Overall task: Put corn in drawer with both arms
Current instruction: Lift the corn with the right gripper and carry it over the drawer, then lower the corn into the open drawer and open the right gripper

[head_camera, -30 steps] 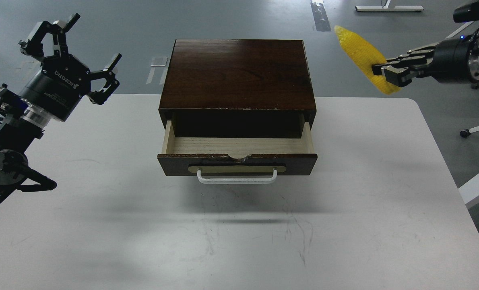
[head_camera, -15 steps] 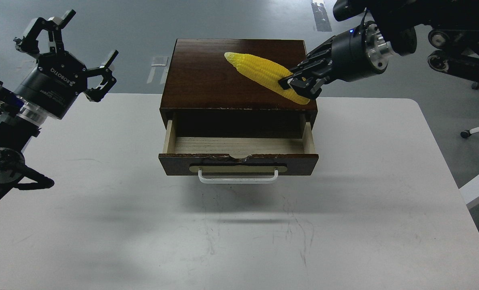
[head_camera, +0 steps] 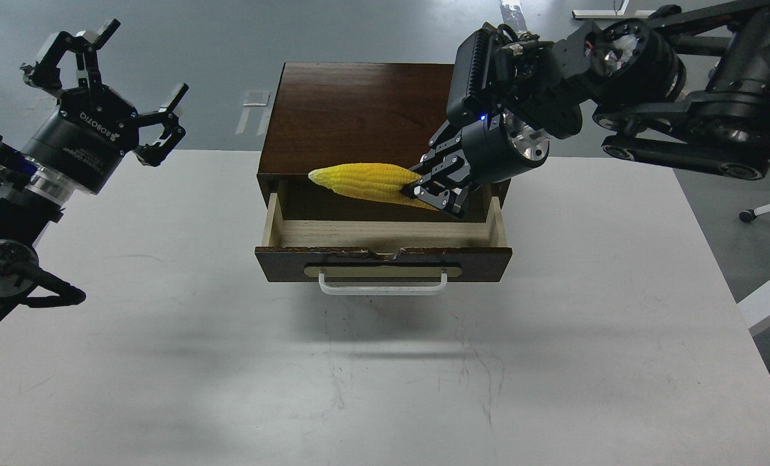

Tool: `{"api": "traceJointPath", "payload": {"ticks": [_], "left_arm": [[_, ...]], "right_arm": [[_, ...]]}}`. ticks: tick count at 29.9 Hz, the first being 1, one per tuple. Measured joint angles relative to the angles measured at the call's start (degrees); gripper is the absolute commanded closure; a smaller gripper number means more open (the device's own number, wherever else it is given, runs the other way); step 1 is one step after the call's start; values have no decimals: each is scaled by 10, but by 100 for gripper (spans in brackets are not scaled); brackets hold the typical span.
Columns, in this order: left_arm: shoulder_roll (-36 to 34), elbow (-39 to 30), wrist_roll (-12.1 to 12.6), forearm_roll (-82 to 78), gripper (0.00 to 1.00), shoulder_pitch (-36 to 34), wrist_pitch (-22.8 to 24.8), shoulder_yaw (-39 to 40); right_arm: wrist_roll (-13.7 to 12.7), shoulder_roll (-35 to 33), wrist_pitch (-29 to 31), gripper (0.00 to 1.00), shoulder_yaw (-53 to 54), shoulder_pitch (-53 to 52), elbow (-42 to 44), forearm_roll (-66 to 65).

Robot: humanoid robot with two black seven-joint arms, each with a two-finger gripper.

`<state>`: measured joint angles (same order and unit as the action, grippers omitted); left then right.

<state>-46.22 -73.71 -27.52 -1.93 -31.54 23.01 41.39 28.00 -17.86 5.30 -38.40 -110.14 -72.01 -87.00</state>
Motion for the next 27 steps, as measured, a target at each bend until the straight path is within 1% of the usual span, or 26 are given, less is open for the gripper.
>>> {"api": "traceJointPath", "payload": {"ticks": [6,8,9,11,12,14,15,16,18,21,26,27], "left_arm": [[-9,-5,0,0,2,1,0,0],[-10,-6,-1,0,2,1,2,0],[-10,-6,-1,0,2,2,3,0],[-10,-6,-1,0,2,4,4,0],[-10,-6,-1,0,2,5,4,0],[-11,-6,-1,0,2,5,4,0],[-11,-6,-1,0,2,5,4,0],[-11,-6,-1,0,2,5,4,0],[-11,-6,-1,0,2,5,4,0],[-11,-6,-1,0,2,6,5,0],[-11,-6,-1,0,2,6,5,0],[-11,-6,-2,0,2,7,5,0]], "right_arm": [[0,17,-38,100,-28,11,5,-2],[0,20,-44,97,-33,16,10,-2],[0,21,-46,97,-34,19,12,-2],[0,22,-47,91,-36,25,14,-2],[0,22,-48,85,-36,27,15,-2],[0,23,-48,80,-37,30,16,-2],[0,23,-48,73,-37,31,17,-2],[0,23,-48,71,-37,33,18,-2],[0,23,-48,67,-37,37,19,-1],[0,23,-48,64,-37,44,21,-1],[0,23,-48,63,-37,50,23,-1],[0,23,-48,61,-37,50,23,-1]]}}
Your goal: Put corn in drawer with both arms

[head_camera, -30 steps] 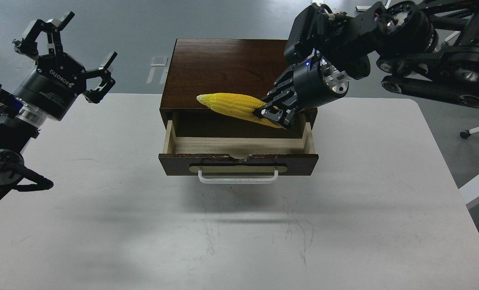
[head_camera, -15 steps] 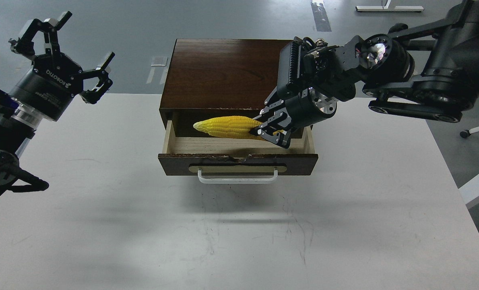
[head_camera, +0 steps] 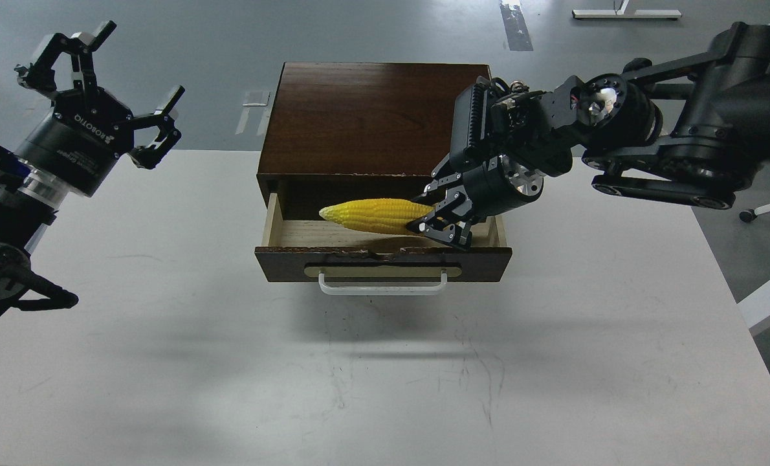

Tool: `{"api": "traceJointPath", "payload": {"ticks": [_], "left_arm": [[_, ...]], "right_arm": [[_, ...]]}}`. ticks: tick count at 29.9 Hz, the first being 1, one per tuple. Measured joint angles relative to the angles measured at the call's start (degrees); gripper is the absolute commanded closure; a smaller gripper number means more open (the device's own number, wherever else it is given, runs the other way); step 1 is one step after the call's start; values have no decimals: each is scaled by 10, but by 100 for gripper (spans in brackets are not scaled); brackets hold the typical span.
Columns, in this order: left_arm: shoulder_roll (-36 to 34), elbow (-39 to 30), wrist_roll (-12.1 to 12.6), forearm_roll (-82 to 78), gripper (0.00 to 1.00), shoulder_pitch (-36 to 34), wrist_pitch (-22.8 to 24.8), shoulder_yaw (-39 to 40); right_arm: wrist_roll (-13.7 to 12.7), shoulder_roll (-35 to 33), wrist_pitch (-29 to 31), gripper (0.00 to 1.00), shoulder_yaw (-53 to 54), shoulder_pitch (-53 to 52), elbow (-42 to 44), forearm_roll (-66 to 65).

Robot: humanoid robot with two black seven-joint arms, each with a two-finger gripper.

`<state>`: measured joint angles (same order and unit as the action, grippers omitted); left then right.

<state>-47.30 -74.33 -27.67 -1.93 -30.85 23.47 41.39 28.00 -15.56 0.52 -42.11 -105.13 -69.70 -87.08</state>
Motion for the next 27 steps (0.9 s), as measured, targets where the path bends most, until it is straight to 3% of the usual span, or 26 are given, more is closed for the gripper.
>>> {"api": "traceJointPath", "payload": {"ticks": [6,27], "left_arm": [[0,0,0,0,2,3,0,5],[2,0,0,0,2,4,12,6]], "right_arm": [[0,-1,0,52,0,0,0,1],[0,-3,-1,39,0,-1,-3,2]]}}
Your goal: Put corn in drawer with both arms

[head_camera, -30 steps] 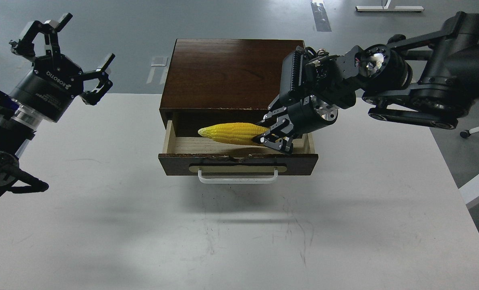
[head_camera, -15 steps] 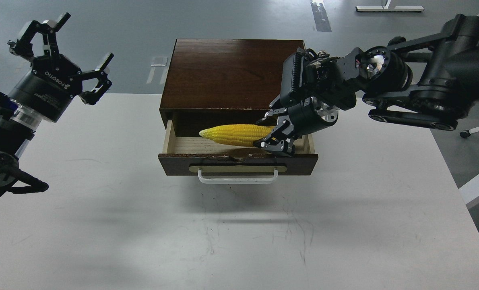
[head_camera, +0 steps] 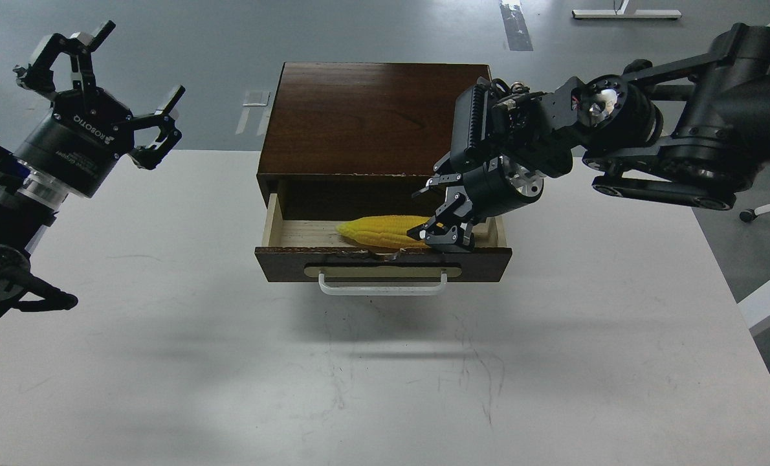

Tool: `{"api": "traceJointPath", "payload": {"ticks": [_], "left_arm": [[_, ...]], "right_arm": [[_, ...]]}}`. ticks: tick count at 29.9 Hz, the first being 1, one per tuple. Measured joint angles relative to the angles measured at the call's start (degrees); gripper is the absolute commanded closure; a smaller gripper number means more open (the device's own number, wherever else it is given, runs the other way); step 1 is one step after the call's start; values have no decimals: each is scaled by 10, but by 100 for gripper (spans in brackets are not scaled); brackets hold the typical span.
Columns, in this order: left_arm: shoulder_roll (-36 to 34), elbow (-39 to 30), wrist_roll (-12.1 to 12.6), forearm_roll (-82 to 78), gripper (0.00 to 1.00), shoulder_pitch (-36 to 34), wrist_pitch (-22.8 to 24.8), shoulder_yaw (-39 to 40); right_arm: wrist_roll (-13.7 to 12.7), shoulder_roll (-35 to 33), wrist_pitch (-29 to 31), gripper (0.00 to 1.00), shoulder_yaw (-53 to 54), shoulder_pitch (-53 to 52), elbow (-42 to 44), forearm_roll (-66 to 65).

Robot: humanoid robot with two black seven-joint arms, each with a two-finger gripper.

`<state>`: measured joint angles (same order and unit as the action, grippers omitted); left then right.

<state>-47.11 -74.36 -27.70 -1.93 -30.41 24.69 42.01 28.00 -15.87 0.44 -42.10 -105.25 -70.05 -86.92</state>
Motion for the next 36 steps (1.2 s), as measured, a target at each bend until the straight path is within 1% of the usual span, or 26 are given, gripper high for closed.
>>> {"api": "traceJointPath", "payload": {"ticks": [6,11,12,14,16,20,23,25,30,36], "left_arm": [[1,0,0,0,2,0,0,0],[1,0,0,0,2,0,5,1],[1,0,0,0,2,0,5,1],[1,0,0,0,2,0,6,1],[2,1,0,0,2,0,6,1],[4,1,0,0,2,0,7,1],[7,1,0,-1,2,2,7,1],[10,1,0,-1,2,3,7,1],[17,1,0,-14,2,14,7,1],[30,1,-1,-21,2,23,7,3]], "right_arm": [[0,-1,0,38,1,-6,-2,5],[0,-6,-2,27,13,-20,-2,34],[0,-10,-2,21,19,-22,-2,51],[0,-21,-2,13,34,-26,0,95],[0,-39,-1,2,55,-29,1,161],[0,-89,3,2,93,-18,2,321],[0,-134,0,1,136,29,3,453],[0,-161,-2,0,177,71,4,515],[0,-234,-4,0,354,249,7,616],[0,-248,-3,0,541,443,40,707]]}}
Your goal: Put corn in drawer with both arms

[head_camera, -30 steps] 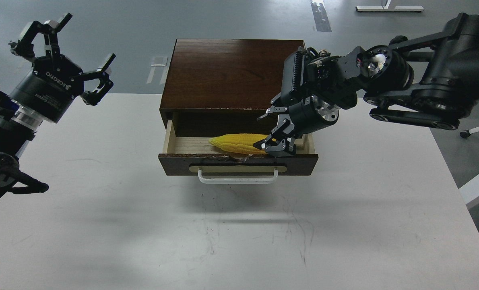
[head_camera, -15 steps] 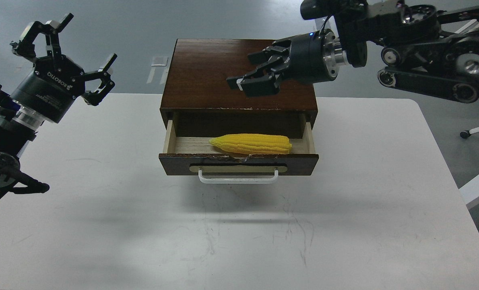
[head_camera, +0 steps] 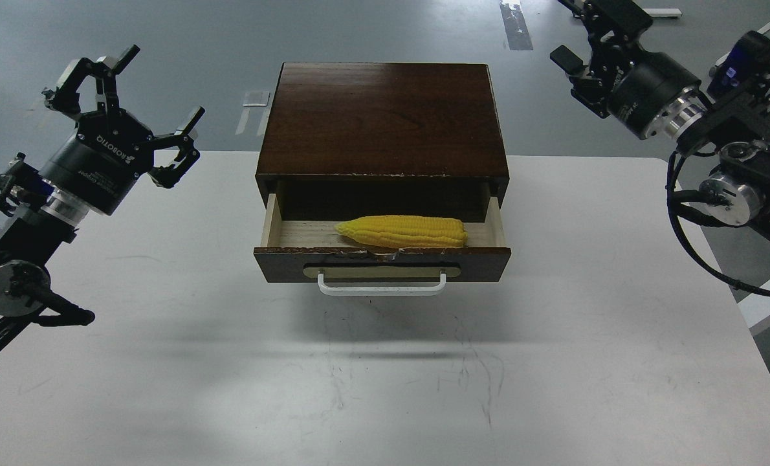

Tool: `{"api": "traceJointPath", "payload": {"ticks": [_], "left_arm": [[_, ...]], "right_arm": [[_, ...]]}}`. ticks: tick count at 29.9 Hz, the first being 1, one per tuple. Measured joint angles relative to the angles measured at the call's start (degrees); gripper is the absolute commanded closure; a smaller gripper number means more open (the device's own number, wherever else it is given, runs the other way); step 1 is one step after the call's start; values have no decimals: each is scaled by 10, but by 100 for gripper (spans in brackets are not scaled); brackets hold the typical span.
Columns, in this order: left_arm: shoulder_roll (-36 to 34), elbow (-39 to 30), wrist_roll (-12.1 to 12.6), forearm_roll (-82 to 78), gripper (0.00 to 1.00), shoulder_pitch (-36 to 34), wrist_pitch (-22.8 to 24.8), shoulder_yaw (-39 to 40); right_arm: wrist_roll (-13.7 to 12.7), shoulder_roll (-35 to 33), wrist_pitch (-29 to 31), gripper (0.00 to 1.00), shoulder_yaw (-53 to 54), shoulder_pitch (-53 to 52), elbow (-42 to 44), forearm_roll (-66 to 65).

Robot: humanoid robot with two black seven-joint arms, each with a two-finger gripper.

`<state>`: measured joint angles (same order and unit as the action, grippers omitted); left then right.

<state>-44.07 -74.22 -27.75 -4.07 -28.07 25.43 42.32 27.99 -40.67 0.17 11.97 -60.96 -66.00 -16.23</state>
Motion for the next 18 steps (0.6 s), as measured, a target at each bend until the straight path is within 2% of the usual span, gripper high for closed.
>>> {"api": "traceJointPath", "payload": {"ticks": [3,8,18], "left_arm": [[7,1,0,0,2,6,0,4],[12,2,0,-1,2,12,0,6],[25,5,0,-11,2,29,-1,14]], "right_arm": [[0,5,5,0,45,61,21,61],[0,13,11,0,61,124,30,143],[0,63,25,0,62,195,33,156]]}}
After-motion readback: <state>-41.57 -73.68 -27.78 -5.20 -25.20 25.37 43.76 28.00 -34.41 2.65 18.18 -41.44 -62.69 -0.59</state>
